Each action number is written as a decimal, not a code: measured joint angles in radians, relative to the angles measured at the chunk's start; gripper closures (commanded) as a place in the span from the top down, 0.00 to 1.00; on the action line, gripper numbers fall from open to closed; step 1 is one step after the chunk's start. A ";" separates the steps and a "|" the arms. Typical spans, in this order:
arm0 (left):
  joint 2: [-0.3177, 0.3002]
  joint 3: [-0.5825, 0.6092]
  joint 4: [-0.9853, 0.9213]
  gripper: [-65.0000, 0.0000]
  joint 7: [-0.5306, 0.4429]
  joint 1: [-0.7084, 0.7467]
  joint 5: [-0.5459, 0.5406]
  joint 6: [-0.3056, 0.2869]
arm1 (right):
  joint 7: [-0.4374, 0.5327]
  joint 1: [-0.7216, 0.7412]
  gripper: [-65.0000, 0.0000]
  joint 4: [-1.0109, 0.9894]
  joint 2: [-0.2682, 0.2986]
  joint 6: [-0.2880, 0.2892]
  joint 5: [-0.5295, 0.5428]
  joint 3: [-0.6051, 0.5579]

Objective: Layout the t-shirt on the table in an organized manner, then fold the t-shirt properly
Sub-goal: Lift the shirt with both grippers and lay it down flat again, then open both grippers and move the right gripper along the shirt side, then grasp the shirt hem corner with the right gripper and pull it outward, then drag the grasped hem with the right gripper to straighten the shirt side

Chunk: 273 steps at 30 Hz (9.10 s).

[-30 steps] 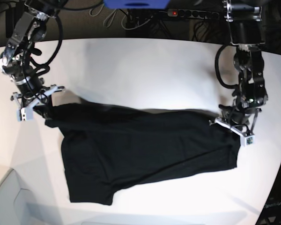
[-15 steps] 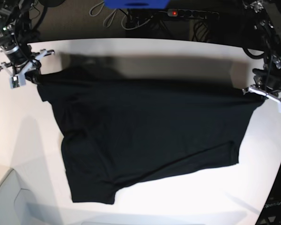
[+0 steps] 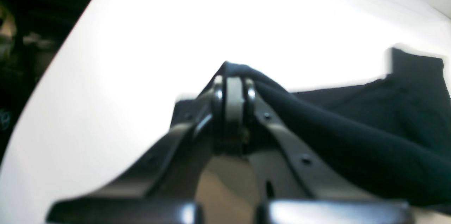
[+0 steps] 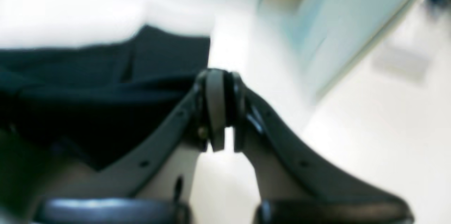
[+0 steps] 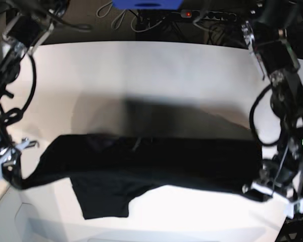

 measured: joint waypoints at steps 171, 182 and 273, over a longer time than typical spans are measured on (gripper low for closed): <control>-0.042 -0.216 -0.249 0.51 -0.203 0.507 -0.171 -0.006 | 0.377 0.254 0.79 -0.985 -0.137 -0.018 -0.284 -0.251; -0.041 -0.213 -0.250 0.51 -0.201 0.508 -0.171 -0.006 | 0.488 0.315 0.79 -1.228 -0.160 -0.019 -0.288 -0.254; -0.007 -0.214 -0.258 0.51 -0.204 0.494 -0.171 -0.005 | 0.420 -0.350 0.47 -0.080 -0.093 -0.008 -0.578 -0.607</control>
